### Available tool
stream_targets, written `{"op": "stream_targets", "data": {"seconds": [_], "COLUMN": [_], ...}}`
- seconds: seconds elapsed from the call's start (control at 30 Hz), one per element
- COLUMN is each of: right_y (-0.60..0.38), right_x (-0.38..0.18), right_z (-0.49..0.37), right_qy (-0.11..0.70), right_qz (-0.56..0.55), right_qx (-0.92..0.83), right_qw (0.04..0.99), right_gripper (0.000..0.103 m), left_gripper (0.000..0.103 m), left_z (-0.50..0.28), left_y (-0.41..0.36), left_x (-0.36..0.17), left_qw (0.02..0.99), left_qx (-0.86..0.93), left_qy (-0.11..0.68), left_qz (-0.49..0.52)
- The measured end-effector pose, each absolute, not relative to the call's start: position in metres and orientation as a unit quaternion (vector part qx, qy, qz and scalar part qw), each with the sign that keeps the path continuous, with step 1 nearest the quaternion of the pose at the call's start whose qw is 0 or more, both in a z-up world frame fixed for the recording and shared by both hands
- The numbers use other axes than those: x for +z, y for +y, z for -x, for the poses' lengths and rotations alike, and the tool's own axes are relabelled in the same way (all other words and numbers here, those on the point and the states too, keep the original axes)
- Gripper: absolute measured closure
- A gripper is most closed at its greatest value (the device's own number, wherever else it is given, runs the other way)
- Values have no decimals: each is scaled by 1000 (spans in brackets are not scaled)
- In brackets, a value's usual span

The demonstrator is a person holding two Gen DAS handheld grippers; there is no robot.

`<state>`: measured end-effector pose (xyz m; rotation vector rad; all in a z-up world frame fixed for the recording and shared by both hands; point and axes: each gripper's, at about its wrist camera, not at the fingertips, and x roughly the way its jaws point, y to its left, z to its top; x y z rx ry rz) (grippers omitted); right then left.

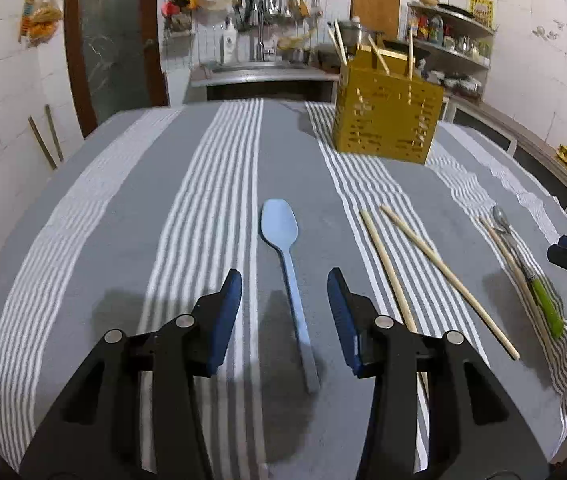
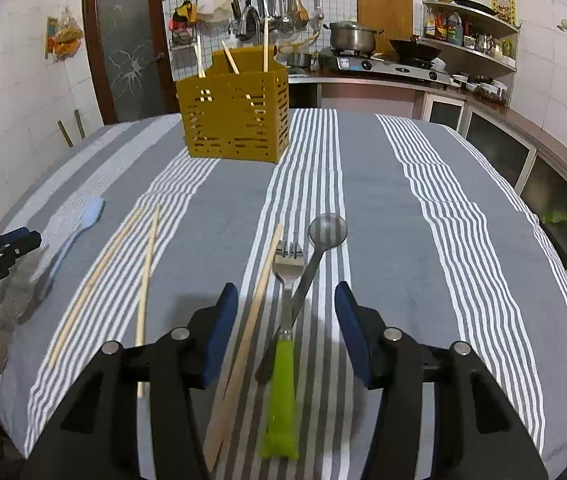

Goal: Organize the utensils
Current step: 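Withdraw both tools from the holder back over the table, then grasp the light-blue plastic spoon with the left tool while the right tool grasps the green-handled fork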

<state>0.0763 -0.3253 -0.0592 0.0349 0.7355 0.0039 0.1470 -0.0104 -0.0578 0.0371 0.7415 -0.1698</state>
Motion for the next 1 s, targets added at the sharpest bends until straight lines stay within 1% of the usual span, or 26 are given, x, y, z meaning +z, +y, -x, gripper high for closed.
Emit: {"op": "stream_targets", "data": {"seconds": [0.33,0.5,0.63,0.67,0.7,0.73,0.8,0.9,1.0], "right_y": [-317,-316,-312,-312,-312,-312,-310,-307,-304], "right_x": [-68,-70,-73,-74,-75,-77,-78,-83,-88], "right_z": [-96,-104,-111,-113,-114,-117,-120,-124,-129], "right_qy": [378,385,395,399,402,406,411,419,428], "right_qz": [-6,-4,7,11,13,14,24,46,66], "right_qx": [-7,-8,-13,-18,-22,-26,-32,-45,-59], "right_qw": [926,923,919,917,915,913,911,906,899], "right_gripper": [54,54,54,54,54,54,54,55,61], "left_gripper": [59,59,61,65,72,76,94,98,98], "left_z": [-186,-204,-214,-216,-218,-219,-221,-222,-223], "left_y": [-14,-25,-32,-35,-37,-38,-40,-40,-38], "left_x": [-75,-90,-97,-98,-98,-98,-98,-98,-98], "left_qw": [909,893,891,892,891,891,891,892,892], "left_qx": [-84,-92,-80,-78,-78,-78,-77,-78,-82], "left_qy": [407,440,443,442,442,443,442,441,441], "left_qz": [-17,-30,-51,-59,-64,-66,-67,-62,-56]}}
